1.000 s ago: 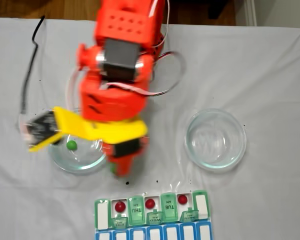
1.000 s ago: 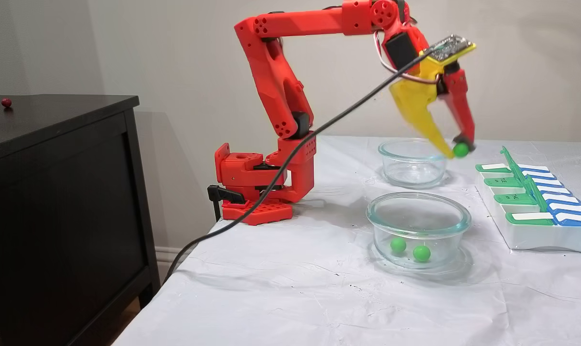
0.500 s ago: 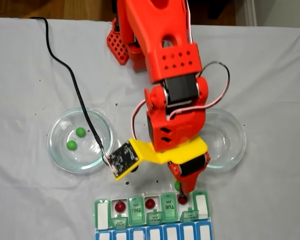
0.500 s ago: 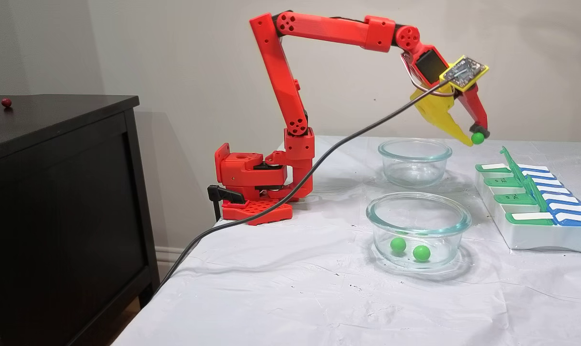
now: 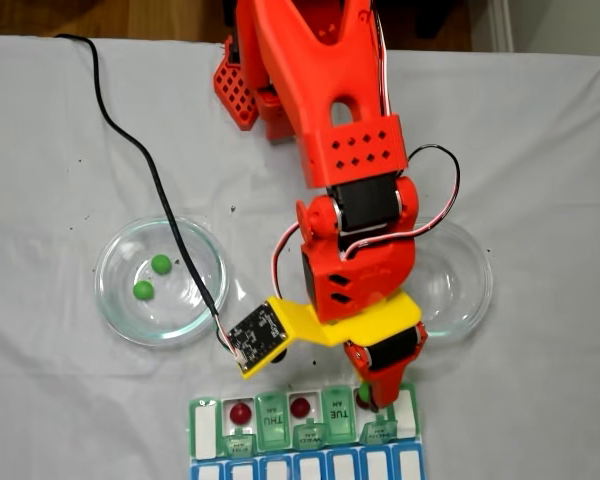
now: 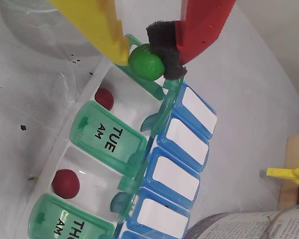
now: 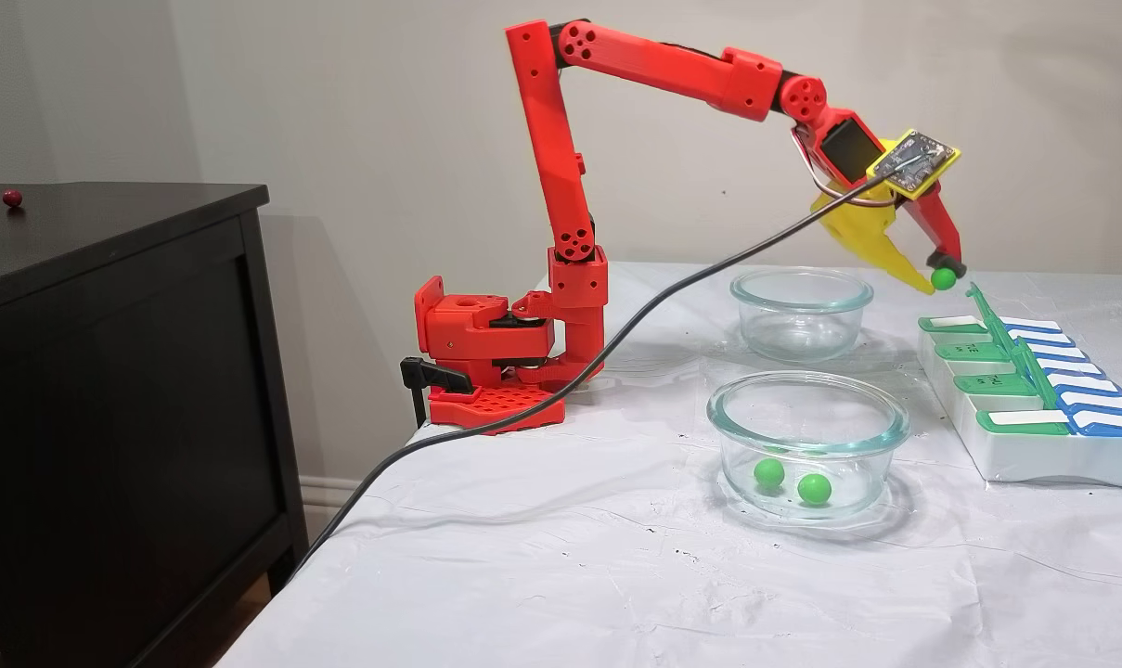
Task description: Sort medicines into box.
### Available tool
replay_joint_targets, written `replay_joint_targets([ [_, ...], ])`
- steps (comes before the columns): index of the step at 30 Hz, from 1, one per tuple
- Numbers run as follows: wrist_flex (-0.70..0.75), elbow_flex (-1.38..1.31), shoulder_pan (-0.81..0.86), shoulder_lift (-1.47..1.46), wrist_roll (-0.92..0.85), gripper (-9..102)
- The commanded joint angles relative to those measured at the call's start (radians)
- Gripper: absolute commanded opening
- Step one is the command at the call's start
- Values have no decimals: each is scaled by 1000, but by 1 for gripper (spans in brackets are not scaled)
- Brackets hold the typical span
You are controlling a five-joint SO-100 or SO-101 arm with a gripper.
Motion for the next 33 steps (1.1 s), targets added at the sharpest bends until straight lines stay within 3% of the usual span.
replay_joint_targets([
  [1, -57, -69, -15, -11, -15, 0],
  [17, -129, -112, -6, -127, -35, 0],
  [22, -129, -101, -3, -117, -20, 17],
  [28, -97, -75, -5, -58, -15, 24],
  [31, -74, -58, -3, -2, -38, 18],
  [33, -14, -67, 12, 52, -52, 1],
])
